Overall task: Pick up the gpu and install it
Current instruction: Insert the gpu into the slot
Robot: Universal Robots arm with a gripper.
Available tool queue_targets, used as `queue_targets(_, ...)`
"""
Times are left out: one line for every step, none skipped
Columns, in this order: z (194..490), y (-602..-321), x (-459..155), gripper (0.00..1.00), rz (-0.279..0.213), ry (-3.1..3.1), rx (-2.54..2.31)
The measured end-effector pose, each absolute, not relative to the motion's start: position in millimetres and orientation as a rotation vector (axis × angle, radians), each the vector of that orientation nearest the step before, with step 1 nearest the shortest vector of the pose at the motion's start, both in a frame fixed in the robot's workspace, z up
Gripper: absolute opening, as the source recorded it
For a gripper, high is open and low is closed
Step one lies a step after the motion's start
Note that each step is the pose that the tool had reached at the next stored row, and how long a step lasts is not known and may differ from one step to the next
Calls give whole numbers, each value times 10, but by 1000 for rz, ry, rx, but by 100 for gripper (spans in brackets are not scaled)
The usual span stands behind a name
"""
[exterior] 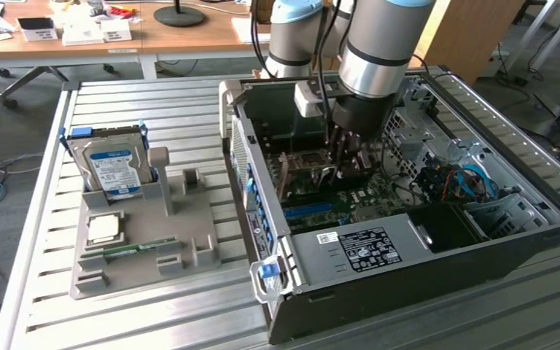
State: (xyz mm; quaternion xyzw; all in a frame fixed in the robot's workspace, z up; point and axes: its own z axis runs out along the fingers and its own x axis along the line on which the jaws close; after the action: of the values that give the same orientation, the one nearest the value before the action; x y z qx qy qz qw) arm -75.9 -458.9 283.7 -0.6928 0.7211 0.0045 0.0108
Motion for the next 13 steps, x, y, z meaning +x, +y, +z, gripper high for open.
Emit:
queue_targets(2827, -4590, -762, 27, 14, 2250, -2162)
queue_targets(2815, -4591, -765, 27, 14, 2250, -2161)
queue_targets(2804, -4592, -767, 27, 14, 2250, -2162)
queue_targets(2794, -4594, -770, 27, 14, 2250, -2161)
queue_targets(2783, -4595, -774, 27, 14, 2250, -2161)
queue_targets(2773, -4597, -777, 27, 14, 2250, -2161)
queue_targets(2765, -4598, -780, 27, 14, 2250, -2162)
queue_targets(2757, -4599, -783, 27, 14, 2250, -2161)
queue_targets(2751, -4600, -787, 27, 14, 2250, -2161)
queue_targets(2747, -4601, -791, 27, 14, 2250, -2161)
queue_targets(2741, -4602, -794, 27, 14, 2250, -2162)
queue_targets(2735, -4602, -797, 27, 14, 2250, -2161)
queue_targets(2729, -4602, -800, 27, 14, 2250, -2161)
